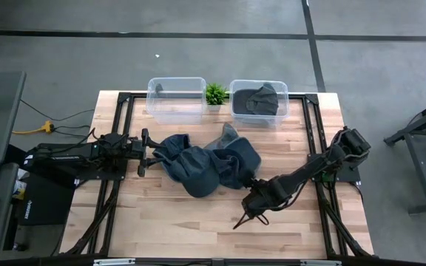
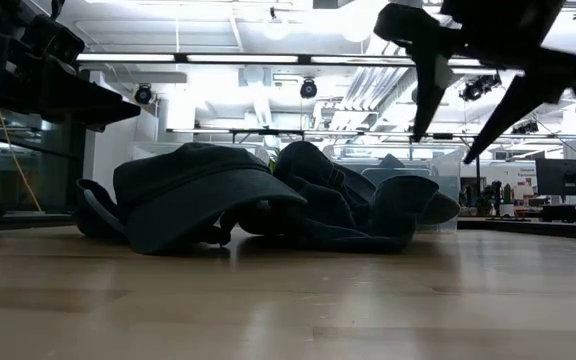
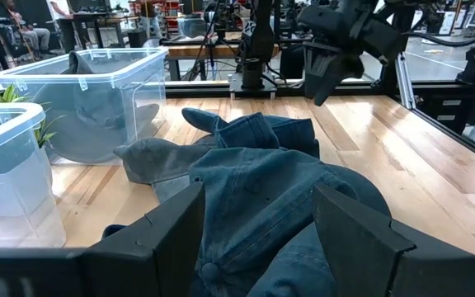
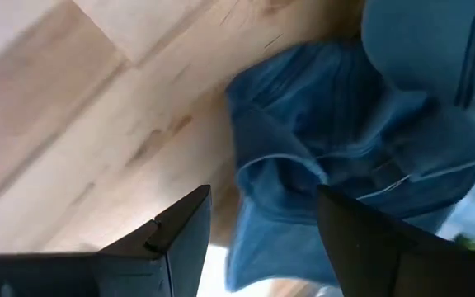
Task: Pick & Place hat
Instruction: Put the right blue cap into the left transparent bin
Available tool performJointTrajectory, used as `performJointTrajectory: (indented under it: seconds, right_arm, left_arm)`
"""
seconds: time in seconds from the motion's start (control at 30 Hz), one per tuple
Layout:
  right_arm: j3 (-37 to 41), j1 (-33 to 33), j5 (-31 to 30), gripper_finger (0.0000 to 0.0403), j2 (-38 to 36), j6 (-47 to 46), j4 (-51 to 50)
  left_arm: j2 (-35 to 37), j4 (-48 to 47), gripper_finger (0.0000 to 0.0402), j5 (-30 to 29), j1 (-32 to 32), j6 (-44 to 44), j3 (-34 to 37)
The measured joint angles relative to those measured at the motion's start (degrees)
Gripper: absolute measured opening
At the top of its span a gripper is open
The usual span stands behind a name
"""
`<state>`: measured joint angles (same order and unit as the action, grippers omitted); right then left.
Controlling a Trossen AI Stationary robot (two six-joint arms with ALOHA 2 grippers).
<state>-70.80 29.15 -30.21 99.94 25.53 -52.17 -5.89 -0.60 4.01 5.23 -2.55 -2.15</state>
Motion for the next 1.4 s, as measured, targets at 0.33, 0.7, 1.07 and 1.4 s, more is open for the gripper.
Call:
performJointTrajectory:
  seconds: [0.33, 0.7, 1.07, 1.4]
  right_arm:
    - [5.6, 1.8, -4.3, 0.0213, 0.0, 17.2, 10.4]
    - [9.1, 2.8, -10.4, 0.0214, 1.0, 23.8, 17.8]
    - [9.1, 3.7, -12.8, 0.0214, 2.4, 14.9, 18.6]
    - [9.1, 3.4, -12.9, 0.0225, 2.9, 19.7, 17.4]
  left_arm:
    - [0.0, 0.0, 0.0221, 0.0, 0.0, 0.0, 0.0]
    - [0.0, 0.0, 0.0221, 0.0, 0.0, 0.0, 0.0]
    - [0.0, 0.0, 0.0221, 0.0, 0.0, 0.0, 0.0]
    - [0.0, 0.0, 0.0221, 0.0, 0.0, 0.0, 0.0]
